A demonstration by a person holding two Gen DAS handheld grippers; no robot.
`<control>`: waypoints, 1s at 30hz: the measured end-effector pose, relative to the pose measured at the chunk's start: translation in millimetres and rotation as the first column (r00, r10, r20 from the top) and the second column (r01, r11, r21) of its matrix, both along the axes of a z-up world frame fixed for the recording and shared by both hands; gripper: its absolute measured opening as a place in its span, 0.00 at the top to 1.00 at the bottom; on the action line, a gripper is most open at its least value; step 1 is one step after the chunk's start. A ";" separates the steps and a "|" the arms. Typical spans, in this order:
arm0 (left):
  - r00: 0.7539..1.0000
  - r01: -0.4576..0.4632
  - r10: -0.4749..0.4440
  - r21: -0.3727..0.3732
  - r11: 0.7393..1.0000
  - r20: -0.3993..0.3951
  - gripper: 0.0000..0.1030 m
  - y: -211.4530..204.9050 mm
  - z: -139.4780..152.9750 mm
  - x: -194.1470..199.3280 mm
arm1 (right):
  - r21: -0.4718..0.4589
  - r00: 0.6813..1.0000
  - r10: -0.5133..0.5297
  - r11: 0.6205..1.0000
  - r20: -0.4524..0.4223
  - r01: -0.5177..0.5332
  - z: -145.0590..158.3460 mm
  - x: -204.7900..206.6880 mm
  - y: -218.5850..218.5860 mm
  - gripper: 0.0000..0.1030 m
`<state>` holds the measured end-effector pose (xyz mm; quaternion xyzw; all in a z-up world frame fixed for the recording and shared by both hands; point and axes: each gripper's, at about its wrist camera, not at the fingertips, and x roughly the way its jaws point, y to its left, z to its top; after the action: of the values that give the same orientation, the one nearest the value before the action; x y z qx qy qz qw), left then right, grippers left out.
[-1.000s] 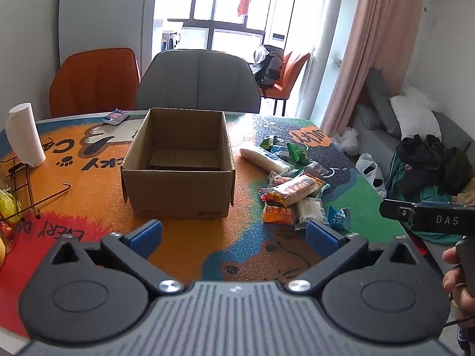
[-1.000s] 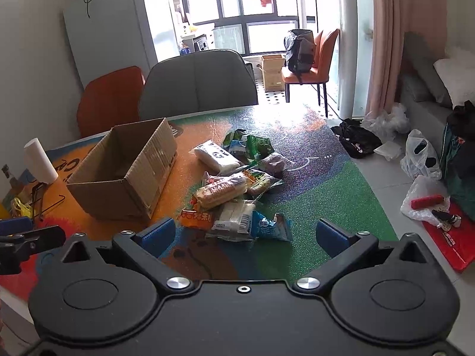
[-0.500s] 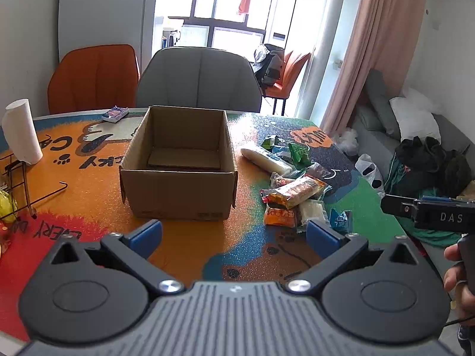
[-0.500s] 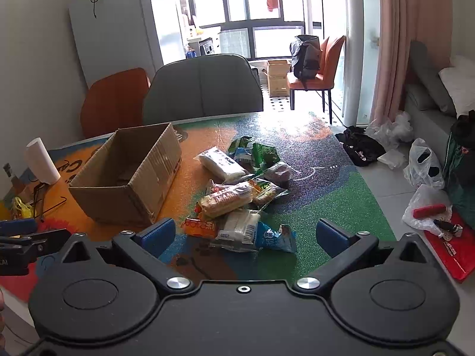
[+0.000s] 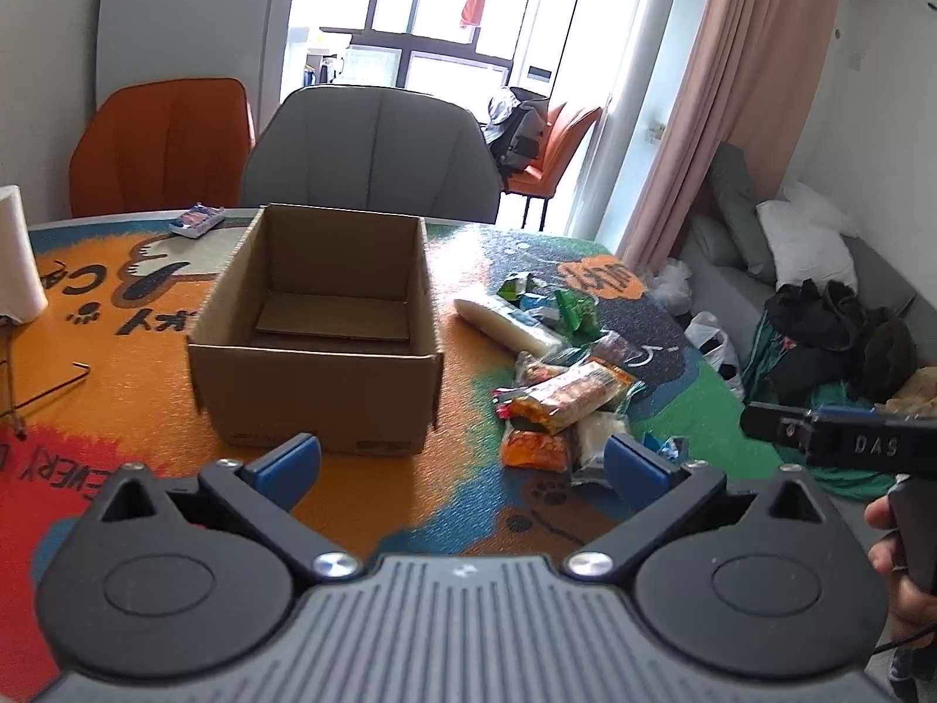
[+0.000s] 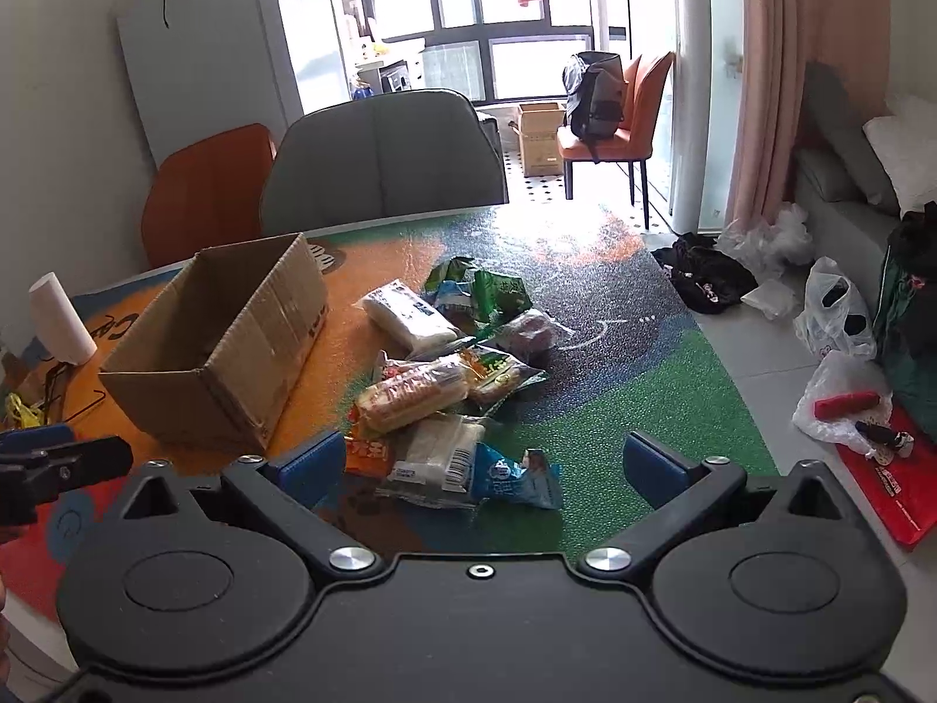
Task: Organize snacks
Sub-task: 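Move the left gripper toward the orange packet while the right gripper approaches the blue packet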
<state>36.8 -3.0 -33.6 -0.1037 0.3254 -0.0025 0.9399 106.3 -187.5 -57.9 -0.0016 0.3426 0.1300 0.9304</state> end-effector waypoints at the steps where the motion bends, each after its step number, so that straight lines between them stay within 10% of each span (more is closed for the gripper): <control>1: 1.000 0.002 -0.002 -0.005 1.000 0.002 0.01 -0.8 -1.6 2.4 | 0.003 1.000 0.002 1.000 -0.003 -0.002 -1.6 2.5 -2.0 0.00; 18: 0.999 0.037 -0.038 -0.031 0.999 -0.036 0.14 -25.8 -45.2 46.6 | 0.098 0.999 0.025 0.995 -0.040 -0.021 -41.4 32.0 -28.2 0.01; 30: 0.996 0.040 -0.042 -0.026 0.999 -0.082 0.28 -39.6 -76.8 77.6 | 0.120 0.992 0.049 0.992 -0.116 -0.035 -77.6 54.8 -31.2 0.21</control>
<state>114.4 -42.6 -110.3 -0.1085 0.3658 -0.0217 0.9241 161.1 -218.7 -135.5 0.0535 0.3887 0.1694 0.9041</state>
